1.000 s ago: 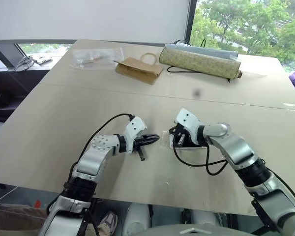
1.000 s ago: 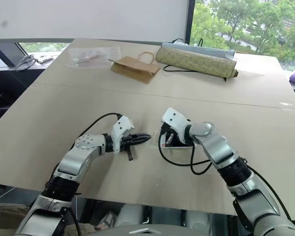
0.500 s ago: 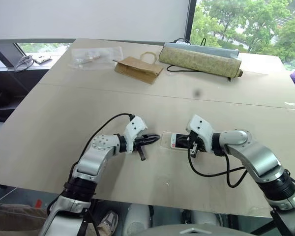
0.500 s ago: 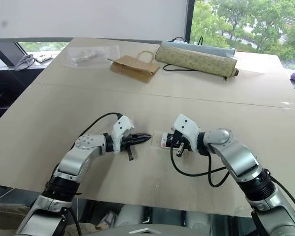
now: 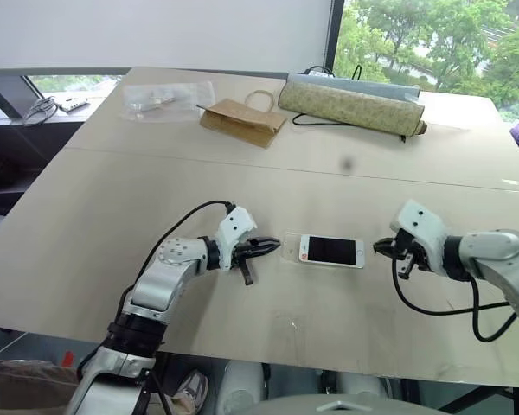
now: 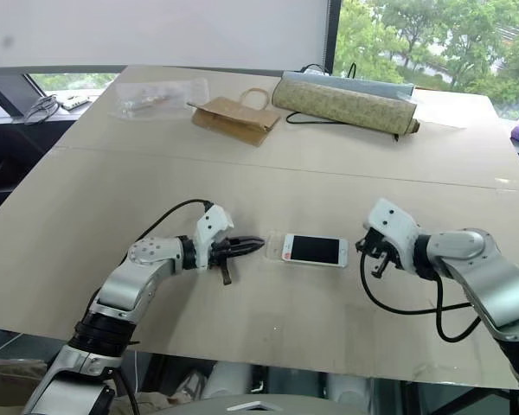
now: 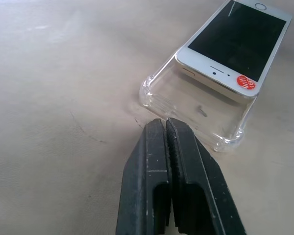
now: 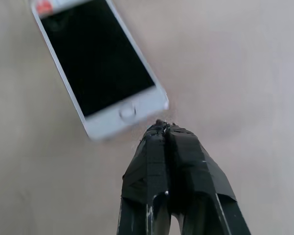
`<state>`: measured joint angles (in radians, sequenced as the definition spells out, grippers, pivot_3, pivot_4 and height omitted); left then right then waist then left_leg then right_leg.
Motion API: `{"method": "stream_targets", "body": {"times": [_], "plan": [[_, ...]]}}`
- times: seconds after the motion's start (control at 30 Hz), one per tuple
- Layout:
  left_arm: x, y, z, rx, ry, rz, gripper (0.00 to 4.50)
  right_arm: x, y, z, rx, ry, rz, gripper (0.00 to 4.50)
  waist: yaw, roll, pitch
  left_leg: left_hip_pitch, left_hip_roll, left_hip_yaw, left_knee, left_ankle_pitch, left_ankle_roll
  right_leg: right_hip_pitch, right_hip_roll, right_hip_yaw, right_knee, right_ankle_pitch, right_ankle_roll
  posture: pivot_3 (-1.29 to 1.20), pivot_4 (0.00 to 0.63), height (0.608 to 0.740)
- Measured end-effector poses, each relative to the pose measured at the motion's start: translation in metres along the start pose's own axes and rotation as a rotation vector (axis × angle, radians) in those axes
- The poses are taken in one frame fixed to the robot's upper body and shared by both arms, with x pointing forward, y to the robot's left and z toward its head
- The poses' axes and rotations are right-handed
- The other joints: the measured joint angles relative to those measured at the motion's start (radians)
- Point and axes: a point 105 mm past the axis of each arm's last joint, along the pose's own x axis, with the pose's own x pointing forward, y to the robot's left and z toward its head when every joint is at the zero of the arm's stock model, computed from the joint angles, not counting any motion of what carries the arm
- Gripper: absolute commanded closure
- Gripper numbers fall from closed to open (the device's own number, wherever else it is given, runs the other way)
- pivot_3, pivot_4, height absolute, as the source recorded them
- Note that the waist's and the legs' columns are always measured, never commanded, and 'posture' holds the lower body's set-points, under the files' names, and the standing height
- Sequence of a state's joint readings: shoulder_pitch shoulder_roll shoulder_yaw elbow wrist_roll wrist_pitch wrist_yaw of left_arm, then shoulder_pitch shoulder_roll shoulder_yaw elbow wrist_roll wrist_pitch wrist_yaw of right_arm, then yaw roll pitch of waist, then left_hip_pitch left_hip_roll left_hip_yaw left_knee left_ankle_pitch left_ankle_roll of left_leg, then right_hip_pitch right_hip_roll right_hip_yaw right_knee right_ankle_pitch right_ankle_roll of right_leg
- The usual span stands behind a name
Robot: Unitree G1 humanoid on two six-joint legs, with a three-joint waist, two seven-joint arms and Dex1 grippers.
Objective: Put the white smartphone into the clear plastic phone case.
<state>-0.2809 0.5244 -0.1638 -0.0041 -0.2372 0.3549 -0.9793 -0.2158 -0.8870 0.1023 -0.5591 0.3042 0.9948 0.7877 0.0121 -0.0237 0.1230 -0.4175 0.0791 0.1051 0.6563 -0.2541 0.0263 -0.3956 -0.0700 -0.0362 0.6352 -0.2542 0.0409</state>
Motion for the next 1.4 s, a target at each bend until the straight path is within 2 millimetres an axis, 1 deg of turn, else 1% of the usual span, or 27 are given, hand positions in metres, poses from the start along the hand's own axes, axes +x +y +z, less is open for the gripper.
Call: {"method": "stream_targets", "body": {"times": [0.37, 0.77, 0.97, 1.23, 1.4], "plan": [[0.0, -0.001, 0.0, 0.004, -0.002, -0.016, 4.41, 0.012, 0.01, -0.004, -0.015, 0.012, 0.026, 4.5, 0.0, 0.0, 0.0, 0.0, 0.0, 0.0, 0.0, 0.0, 0.0, 0.0, 0.0, 0.0, 0.0, 0.0, 0.001, 0.0, 0.15, 0.74], [0.001, -0.001, 0.0, 0.004, -0.004, -0.02, 4.41, 0.021, 0.022, 0.001, -0.017, -0.011, 0.078, 4.5, 0.001, 0.0, 0.0, 0.0, 0.0, 0.0, 0.0, 0.0, 0.0, 0.0, 0.0, 0.0, 0.0, 0.0, 0.001, 0.0, 0.15, 0.74], [0.002, -0.001, 0.001, 0.004, -0.006, -0.02, 4.41, 0.024, 0.023, 0.009, -0.034, -0.036, 0.085, 4.5, 0.002, 0.0, 0.0, 0.0, 0.0, 0.0, 0.0, 0.0, 0.0, 0.0, 0.0, 0.0, 0.001, 0.0, 0.001, 0.0, 0.15, 0.74], [0.003, -0.001, 0.001, 0.003, -0.008, -0.017, 4.41, 0.028, 0.028, 0.014, -0.064, -0.039, 0.1, 4.5, 0.002, 0.0, 0.0, 0.0, -0.001, 0.0, 0.001, 0.0, 0.0, 0.0, 0.0, 0.0, 0.001, 0.0, 0.001, 0.0, 0.15, 0.74], [0.003, 0.0, 0.001, 0.005, -0.006, -0.014, 4.41, 0.031, 0.028, 0.022, -0.083, -0.061, 0.097, 4.5, 0.002, 0.0, 0.0, 0.0, -0.001, 0.0, 0.001, 0.0, 0.0, 0.0, 0.0, 0.0, 0.002, 0.0, 0.001, 0.0, 0.15, 0.74]]}}
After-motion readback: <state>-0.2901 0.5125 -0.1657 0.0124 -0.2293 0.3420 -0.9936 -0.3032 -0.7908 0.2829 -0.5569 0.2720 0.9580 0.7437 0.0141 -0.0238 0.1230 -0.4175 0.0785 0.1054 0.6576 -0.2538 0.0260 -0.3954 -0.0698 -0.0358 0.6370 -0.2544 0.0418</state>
